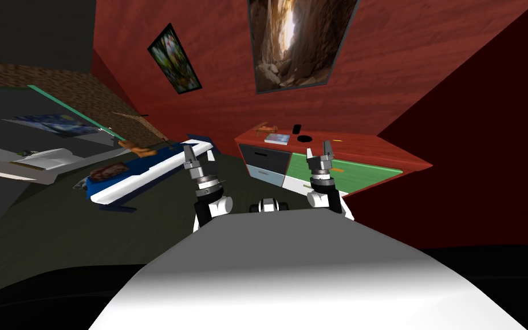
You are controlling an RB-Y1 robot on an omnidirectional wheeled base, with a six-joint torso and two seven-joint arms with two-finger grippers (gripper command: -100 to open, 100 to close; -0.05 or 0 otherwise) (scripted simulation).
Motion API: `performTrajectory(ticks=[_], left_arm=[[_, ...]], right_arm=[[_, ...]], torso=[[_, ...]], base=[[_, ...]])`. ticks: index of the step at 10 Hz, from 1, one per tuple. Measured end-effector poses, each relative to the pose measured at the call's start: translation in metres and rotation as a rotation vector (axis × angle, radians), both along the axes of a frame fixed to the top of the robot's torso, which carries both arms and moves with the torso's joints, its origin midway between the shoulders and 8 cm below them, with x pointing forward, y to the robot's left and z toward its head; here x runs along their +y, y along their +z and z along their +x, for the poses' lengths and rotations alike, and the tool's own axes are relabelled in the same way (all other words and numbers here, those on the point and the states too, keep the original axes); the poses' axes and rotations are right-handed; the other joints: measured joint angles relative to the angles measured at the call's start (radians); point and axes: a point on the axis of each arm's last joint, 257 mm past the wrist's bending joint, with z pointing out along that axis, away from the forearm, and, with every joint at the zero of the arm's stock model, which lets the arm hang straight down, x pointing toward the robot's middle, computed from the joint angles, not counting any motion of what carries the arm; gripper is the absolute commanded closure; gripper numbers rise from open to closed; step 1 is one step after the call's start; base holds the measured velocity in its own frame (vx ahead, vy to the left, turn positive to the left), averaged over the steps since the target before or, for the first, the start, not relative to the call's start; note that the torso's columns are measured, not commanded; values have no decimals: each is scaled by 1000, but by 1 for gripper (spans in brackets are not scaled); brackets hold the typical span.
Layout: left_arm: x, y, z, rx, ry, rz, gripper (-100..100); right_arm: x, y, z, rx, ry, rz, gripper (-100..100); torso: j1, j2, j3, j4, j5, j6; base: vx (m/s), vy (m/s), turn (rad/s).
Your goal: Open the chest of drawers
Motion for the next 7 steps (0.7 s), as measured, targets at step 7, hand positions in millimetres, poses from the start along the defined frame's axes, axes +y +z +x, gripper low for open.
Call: performTrajectory(ticks=[7], left_arm=[[0, 0, 0, 0, 0, 0, 0]], right_arm=[[-9, -16, 16, 49, 157, 203, -100]], torso=[[-2, 1, 1, 0, -1, 0]], base=[[35, 48, -20]])
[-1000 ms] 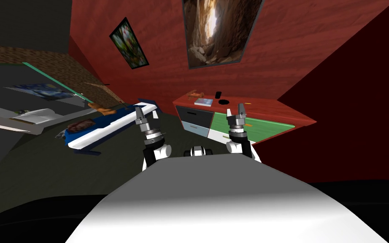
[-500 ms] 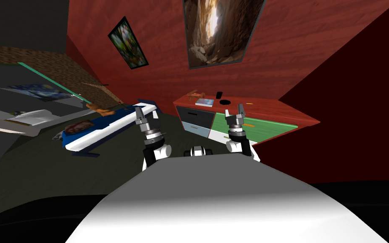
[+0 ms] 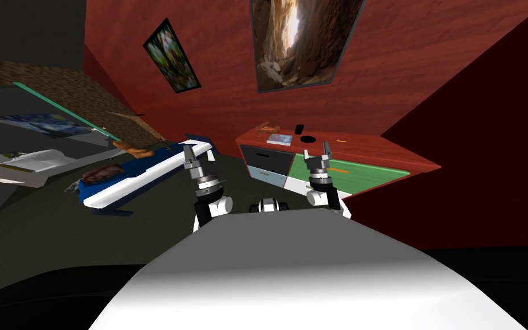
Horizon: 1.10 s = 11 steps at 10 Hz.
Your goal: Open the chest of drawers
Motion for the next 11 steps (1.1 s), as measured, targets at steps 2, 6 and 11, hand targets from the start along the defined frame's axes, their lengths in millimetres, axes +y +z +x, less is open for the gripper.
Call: performTrajectory(ticks=[2, 6, 11], left_arm=[[0, 0, 0, 0, 0, 0, 0], [0, 0, 0, 0, 0, 0, 0], [0, 0, 0, 0, 0, 0, 0]], right_arm=[[-3, -5, 4, 14, 44, 66, -100], [-9, -17, 16, 42, 124, 196, -100], [-18, -31, 27, 74, 223, 373, -100]], torso=[[2, -1, -1, 0, 1, 0], [2, -1, -1, 0, 0, 0], [2, -1, 0, 0, 0, 0]], base=[[32, 53, -23], [34, 49, -19], [38, 49, -21]])
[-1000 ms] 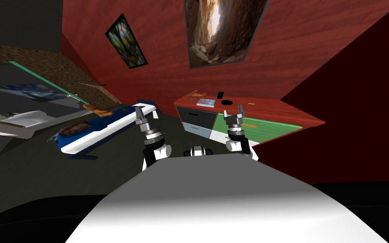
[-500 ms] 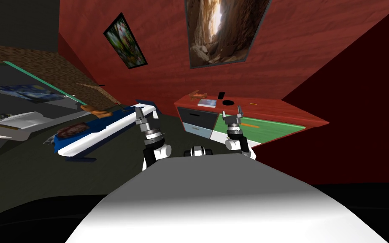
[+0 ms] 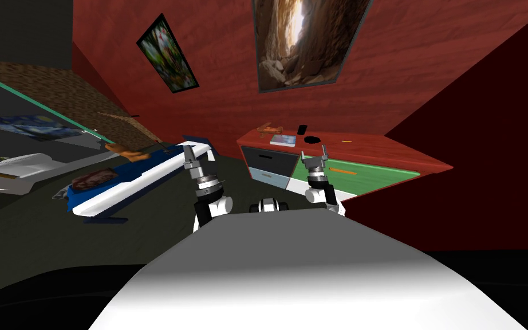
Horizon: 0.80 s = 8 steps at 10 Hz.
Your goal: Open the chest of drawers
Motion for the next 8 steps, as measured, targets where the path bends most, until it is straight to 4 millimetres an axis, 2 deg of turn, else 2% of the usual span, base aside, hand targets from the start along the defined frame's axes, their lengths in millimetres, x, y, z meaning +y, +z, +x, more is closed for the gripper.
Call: performTrajectory(ticks=[8], left_arm=[[0, 0, 0, 0, 0, 0, 0]], right_arm=[[-11, -22, 17, 39, 130, 256, -100]], torso=[[-1, 0, 0, 0, 0, 0]], base=[[31, 45, -18]])
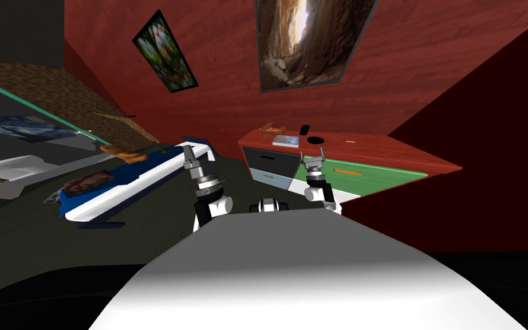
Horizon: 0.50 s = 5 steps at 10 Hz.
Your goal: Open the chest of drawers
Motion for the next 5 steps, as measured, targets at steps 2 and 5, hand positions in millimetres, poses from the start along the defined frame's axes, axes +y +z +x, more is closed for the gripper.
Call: performTrajectory(ticks=[2, 5], left_arm=[[0, 0, 0, 0, 0, 0, 0], [0, 0, 0, 0, 0, 0, 0]], right_arm=[[-4, -8, 6, 14, 34, 82, -100], [-8, -19, 12, 29, 79, 189, -100]], torso=[[1, -1, -1, 0, 0, 0], [2, -1, -1, 0, 0, 0]], base=[[26, 40, -7], [29, 50, -20]])
